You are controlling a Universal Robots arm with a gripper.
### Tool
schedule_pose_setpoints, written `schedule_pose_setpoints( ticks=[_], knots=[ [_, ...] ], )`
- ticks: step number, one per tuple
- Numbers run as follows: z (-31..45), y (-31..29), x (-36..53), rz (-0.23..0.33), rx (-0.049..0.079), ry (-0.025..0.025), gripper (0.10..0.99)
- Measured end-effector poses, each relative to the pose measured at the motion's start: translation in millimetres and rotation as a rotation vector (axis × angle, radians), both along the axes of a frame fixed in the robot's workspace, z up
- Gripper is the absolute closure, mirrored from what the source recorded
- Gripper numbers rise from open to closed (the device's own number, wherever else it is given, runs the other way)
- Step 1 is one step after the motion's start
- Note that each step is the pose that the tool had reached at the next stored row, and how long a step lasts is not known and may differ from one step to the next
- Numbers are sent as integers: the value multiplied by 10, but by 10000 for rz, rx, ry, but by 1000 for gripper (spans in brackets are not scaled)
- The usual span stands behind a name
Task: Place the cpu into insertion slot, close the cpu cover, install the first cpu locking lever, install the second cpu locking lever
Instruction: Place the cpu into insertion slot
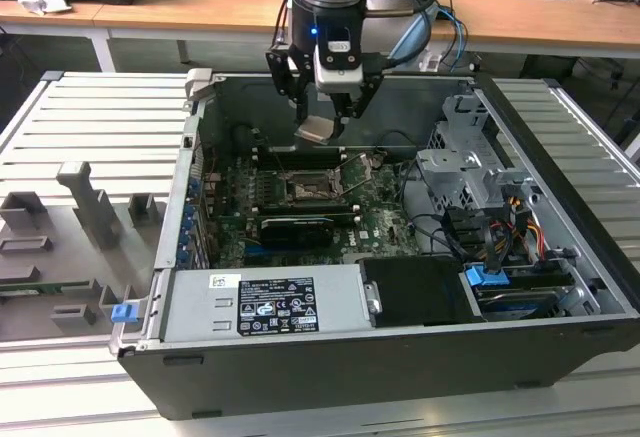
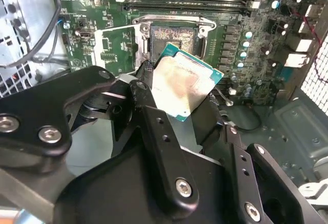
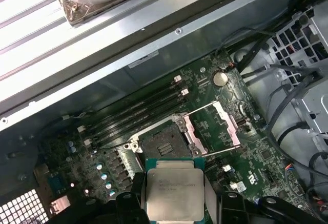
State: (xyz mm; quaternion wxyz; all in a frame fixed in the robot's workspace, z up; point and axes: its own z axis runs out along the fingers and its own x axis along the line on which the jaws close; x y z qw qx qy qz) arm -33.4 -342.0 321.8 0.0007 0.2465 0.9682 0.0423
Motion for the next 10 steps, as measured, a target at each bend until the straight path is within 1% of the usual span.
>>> schedule_pose_setpoints(
  ticks=[5,10],
  knots=[
    [-20,0,0,-825,-1,0,545],
    [-34,0,0,-1389,-3,0,545]
  ],
)
